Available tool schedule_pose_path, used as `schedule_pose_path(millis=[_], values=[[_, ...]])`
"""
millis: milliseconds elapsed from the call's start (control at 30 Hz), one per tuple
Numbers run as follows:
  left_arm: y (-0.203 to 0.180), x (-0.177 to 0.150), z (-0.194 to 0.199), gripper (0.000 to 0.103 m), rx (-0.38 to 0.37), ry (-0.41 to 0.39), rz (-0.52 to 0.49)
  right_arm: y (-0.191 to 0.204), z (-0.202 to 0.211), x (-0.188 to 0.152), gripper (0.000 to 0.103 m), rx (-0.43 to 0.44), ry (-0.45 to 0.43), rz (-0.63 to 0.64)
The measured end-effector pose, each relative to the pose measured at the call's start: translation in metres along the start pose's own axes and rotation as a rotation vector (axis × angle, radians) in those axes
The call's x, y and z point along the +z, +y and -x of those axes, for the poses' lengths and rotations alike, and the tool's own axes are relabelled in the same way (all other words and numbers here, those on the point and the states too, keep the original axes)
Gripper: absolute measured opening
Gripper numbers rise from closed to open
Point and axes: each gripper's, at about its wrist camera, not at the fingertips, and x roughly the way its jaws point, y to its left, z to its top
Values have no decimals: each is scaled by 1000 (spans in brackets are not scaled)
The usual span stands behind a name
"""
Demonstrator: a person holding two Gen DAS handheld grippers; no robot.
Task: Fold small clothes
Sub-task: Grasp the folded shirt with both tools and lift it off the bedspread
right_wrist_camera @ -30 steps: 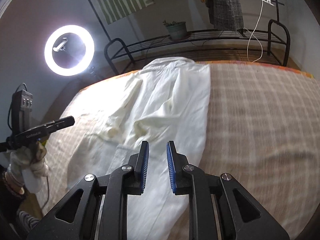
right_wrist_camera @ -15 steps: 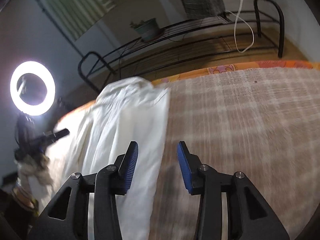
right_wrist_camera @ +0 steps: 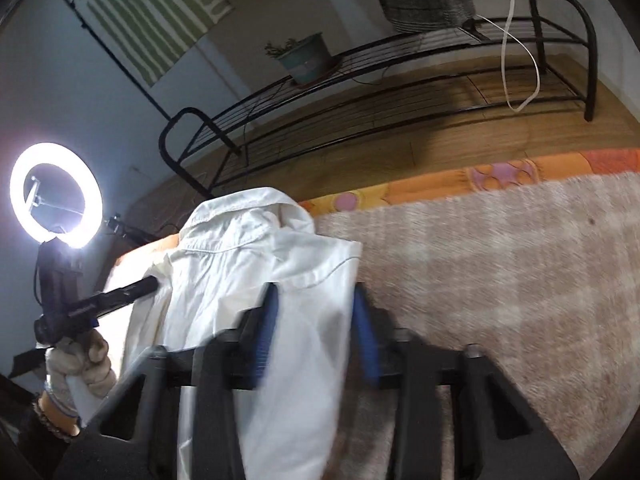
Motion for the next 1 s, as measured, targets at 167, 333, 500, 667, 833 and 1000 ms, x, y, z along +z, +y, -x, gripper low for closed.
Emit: schedule_pose_path(millis=[167, 333, 500, 667, 833, 1000], values=[[-10, 1, 19, 1, 7, -67, -22, 13, 16, 0, 1, -45, -58, 41], [-26, -2, 47, 1, 23, -123, -76, 25, 43, 2, 0, -59, -102, 63], [-39, -6, 76, 1, 29, -165, -110, 44, 72, -3, 0, -52, -139, 89], [-48, -23, 107, 1, 30, -194, -127, 67, 104, -13, 0, -48, -150, 123], [-60, -44, 144, 1, 35, -217, -151, 81, 135, -26, 0, -48, -166, 137], [-69, -75, 171, 1, 45, -222, -173, 92, 158, -47, 0, -40, -163, 147]])
